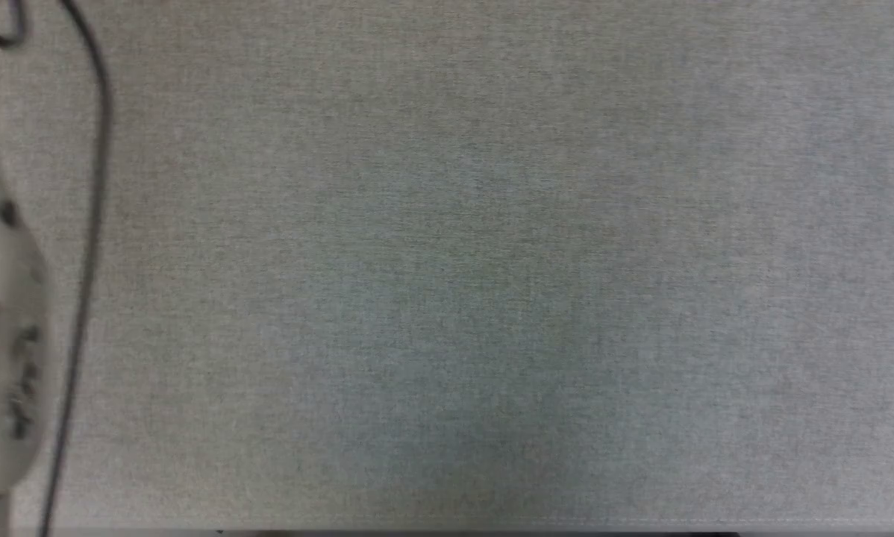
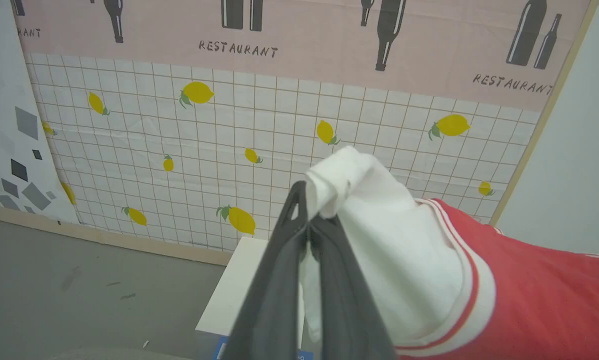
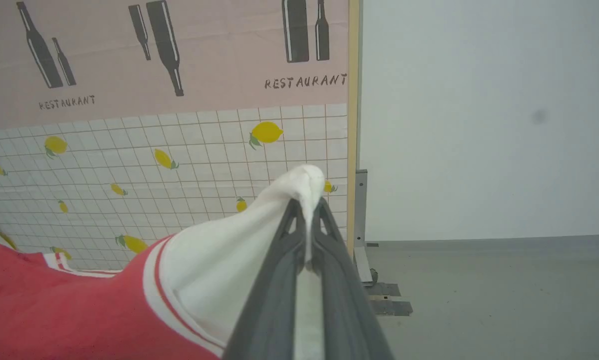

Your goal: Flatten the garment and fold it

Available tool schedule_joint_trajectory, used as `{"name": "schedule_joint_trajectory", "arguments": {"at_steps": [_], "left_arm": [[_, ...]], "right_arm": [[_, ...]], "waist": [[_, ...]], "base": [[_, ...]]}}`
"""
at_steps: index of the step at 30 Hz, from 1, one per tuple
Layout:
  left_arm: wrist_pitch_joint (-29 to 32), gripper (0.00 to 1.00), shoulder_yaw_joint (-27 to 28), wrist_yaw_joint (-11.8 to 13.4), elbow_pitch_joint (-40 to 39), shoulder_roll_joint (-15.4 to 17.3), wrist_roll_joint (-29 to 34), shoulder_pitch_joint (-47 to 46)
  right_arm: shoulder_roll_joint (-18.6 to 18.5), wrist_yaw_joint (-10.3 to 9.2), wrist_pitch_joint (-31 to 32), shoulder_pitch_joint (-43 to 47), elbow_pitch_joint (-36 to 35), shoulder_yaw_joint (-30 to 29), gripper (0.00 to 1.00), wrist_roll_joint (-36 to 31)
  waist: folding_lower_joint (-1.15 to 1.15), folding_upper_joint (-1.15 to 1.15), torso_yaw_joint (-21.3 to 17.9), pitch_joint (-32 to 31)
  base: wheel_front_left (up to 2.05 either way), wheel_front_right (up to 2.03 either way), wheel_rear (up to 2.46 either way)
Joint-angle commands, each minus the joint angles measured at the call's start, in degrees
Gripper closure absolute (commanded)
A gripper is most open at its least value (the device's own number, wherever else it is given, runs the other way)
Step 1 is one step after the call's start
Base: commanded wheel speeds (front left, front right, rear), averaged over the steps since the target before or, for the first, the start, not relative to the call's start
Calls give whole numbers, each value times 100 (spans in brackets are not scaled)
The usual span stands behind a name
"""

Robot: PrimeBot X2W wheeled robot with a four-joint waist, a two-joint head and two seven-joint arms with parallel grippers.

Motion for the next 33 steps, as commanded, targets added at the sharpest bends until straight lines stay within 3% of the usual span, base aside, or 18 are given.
{"name": "schedule_joint_trajectory", "arguments": {"at_steps": [1,11,19,28,33], "left_arm": [[-124,100,2,-61,87,-67,-72,206],[-785,100,-132,-593,775,-708,-505,1953],[-1170,100,-221,-967,1170,-1011,-924,3888],[-1302,100,-15,-1151,805,-1100,-1735,6008],[-1045,100,172,-1151,298,-982,-2112,7034]], "right_arm": [[-36,-8,-86,268,8,101,100,169],[-299,-8,-455,2472,-301,1199,100,1488],[-422,-8,-605,4710,-678,1582,100,2384],[-474,-8,-621,7069,-1167,1262,100,2919],[-454,-8,-403,8106,-1560,930,100,2936]], "waist": [[-2,0,73,-41],[-2,0,273,-951],[-2,0,369,-2061],[-2,0,313,-3100],[-2,0,273,-3411]], "base": [[0,0,0],[0,0,0],[0,0,0],[0,0,0],[0,0,0]]}}
